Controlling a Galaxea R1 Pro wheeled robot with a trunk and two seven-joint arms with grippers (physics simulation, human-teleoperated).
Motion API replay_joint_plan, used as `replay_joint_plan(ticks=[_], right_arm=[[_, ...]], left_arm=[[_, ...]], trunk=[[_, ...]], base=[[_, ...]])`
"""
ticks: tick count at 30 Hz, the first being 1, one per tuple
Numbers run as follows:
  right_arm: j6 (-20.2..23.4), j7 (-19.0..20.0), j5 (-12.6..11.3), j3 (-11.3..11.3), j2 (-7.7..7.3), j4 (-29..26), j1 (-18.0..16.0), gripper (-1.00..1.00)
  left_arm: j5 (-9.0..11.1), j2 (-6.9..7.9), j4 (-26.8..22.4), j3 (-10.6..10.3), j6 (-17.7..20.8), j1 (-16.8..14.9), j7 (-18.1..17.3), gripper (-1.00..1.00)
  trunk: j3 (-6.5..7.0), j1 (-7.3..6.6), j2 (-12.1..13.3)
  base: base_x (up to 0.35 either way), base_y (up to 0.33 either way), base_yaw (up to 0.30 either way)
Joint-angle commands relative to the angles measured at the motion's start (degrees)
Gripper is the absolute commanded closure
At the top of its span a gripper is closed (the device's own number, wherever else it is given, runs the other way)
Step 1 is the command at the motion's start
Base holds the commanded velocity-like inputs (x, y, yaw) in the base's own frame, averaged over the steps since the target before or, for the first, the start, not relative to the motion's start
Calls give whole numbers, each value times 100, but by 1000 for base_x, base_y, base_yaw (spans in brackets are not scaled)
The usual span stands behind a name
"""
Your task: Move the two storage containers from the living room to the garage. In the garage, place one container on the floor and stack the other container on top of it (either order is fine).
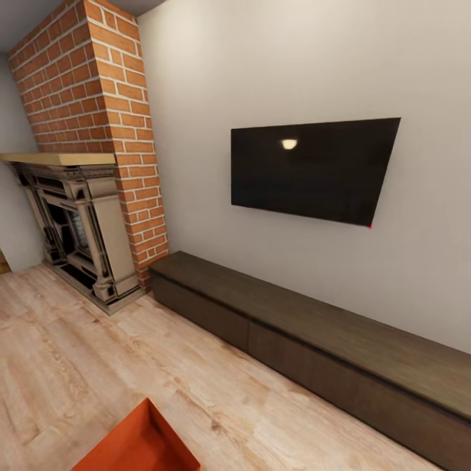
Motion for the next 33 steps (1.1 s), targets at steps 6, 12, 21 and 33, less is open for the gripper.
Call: replay_joint_plan(ticks=[6, 12, 21, 33], right_arm=[[-30, -3, -51, 46, 2, 13, -5, -100], [-29, -3, -54, 46, 2, 13, -5, -100], [-29, -3, -56, 43, 2, 13, -5, -100], [-29, -3, -56, 43, 2, 13, -5, -100]], left_arm=[[20, 4, 0, -6, -15, -2, 8, -100], [17, 6, 0, -9, -15, -2, 8, -100], [18, 6, 0, -7, -15, -2, 8, -100], [16, 6, 0, -11, -15, -2, 8, -100]], trunk=[[-6, 2, -2], [-6, 2, -2], [-6, 2, -2], [-6, 2, -2]], base=[[221, -112, 131], [21, -6, 263], [1, 0, 268], [0, 0, 268]])
